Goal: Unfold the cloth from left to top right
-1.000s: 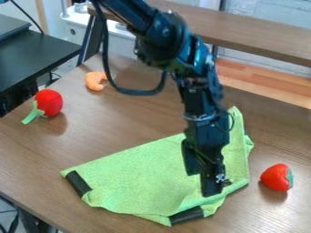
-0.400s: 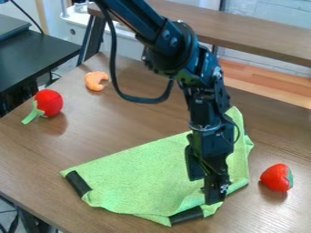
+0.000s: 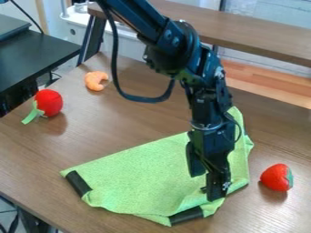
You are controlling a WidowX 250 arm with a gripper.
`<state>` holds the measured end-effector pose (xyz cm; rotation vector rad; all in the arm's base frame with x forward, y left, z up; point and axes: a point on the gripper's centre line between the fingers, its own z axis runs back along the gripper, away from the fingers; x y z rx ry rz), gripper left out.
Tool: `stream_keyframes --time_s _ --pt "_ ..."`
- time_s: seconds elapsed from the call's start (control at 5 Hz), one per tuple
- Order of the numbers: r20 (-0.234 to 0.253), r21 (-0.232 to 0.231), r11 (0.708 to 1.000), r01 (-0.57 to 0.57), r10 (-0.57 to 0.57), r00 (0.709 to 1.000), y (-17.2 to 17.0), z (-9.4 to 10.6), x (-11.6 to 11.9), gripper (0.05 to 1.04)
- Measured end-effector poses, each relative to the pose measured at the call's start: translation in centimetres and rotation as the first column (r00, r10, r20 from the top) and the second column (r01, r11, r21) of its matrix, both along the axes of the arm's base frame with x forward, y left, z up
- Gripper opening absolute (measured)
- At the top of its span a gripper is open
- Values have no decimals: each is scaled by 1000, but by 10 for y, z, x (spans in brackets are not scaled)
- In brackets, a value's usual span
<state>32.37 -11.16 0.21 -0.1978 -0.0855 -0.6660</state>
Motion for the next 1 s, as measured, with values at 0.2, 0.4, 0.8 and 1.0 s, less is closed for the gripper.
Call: stream_keyframes --time_s 0.2,0.4,0.8,1.0 --pt "-11 12 1000 -10 10 1000 1 -5 2 999" --pt "-17 28 999 -20 20 1000 3 -10 3 970" --pt "-5 60 998 4 -3 1000 -3 -16 2 561" --pt "-14 69 998 2 -1 1000 -2 -22 1 258"
